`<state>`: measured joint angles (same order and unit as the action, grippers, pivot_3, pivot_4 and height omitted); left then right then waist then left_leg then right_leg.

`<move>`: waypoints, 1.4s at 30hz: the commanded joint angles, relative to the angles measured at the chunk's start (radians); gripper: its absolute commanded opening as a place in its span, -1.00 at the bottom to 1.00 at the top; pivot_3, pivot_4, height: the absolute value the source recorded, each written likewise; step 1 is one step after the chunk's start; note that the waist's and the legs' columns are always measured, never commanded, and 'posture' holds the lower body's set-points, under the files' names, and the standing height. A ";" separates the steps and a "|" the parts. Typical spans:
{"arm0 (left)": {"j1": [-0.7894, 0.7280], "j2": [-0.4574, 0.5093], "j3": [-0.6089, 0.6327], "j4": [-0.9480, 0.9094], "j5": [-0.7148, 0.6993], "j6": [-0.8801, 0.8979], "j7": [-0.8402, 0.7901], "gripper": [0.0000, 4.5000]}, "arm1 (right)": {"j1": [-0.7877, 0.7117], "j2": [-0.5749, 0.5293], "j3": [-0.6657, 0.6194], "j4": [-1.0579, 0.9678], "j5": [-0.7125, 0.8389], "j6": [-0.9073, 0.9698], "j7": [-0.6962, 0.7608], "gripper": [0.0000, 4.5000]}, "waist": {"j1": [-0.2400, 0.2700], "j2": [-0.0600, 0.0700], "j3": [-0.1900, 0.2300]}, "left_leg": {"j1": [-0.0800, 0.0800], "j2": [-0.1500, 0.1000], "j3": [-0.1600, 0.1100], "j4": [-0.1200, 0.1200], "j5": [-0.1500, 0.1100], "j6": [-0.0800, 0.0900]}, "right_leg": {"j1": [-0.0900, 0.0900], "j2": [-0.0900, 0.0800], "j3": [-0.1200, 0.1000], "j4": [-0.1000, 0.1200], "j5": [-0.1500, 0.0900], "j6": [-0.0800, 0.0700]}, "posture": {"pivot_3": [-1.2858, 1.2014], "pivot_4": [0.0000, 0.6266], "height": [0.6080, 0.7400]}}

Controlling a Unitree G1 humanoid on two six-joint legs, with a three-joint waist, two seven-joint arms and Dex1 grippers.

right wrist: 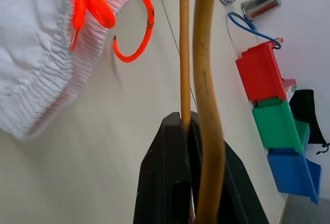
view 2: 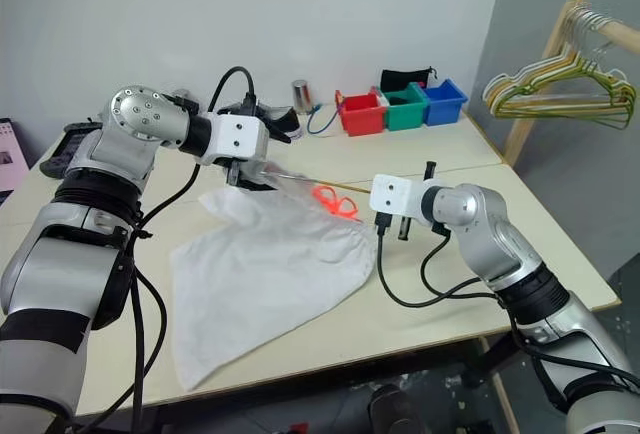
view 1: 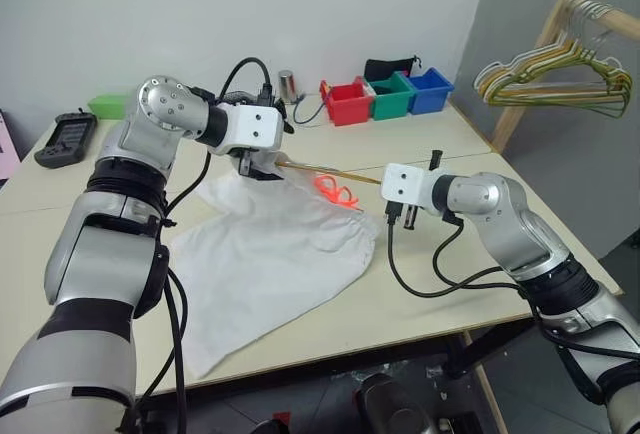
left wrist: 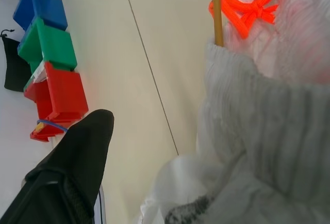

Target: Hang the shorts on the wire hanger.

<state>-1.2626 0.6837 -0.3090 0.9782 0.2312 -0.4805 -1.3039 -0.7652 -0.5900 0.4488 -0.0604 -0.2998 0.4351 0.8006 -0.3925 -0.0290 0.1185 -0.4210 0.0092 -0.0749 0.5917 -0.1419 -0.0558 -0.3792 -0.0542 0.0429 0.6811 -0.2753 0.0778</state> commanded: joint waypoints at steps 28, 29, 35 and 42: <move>-0.067 -0.009 0.023 0.035 0.029 -0.005 0.027 0.98 | -0.037 0.005 -0.052 -0.054 -0.011 0.038 0.036 -1.00 | -0.021 0.000 0.000 | 0.000 0.000 -0.001 0.001 0.000 0.000 | 0.001 0.000 -0.001 0.000 0.000 0.000 | -0.22 -0.98 1.00; -0.062 -0.005 0.021 0.030 0.027 0.000 0.015 0.98 | -0.036 0.004 -0.052 -0.052 -0.012 0.037 0.036 -1.00 | -0.021 0.000 0.000 | 0.000 0.000 -0.001 0.001 0.000 0.000 | 0.001 0.000 -0.001 0.001 0.000 0.000 | -0.22 -0.98 1.00; -0.051 0.005 0.024 0.007 0.021 0.008 -0.012 0.98 | -0.031 -0.003 -0.052 -0.019 -0.016 0.025 0.032 -1.00 | -0.022 0.000 0.000 | 0.000 0.000 -0.001 0.001 0.000 0.000 | 0.001 0.000 -0.001 0.001 0.000 0.000 | -0.22 -0.98 1.00; -0.054 0.005 0.031 -0.001 0.013 0.014 -0.014 0.98 | -0.026 -0.004 -0.048 -0.011 -0.014 0.020 0.037 -1.00 | -0.021 0.000 0.000 | 0.000 0.000 -0.001 0.001 0.000 0.000 | 0.001 0.000 -0.001 0.001 0.000 0.000 | -0.21 -0.99 1.00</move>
<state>-1.2933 0.6726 -0.2985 1.0177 0.2592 -0.4662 -1.3202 -0.7778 -0.5881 0.4321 -0.0528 -0.3030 0.4690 0.8451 -0.4139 -0.0293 0.1183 -0.4208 0.0089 -0.0758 0.5922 -0.1418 -0.0557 -0.3784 -0.0546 0.0421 0.6818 -0.2753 0.0779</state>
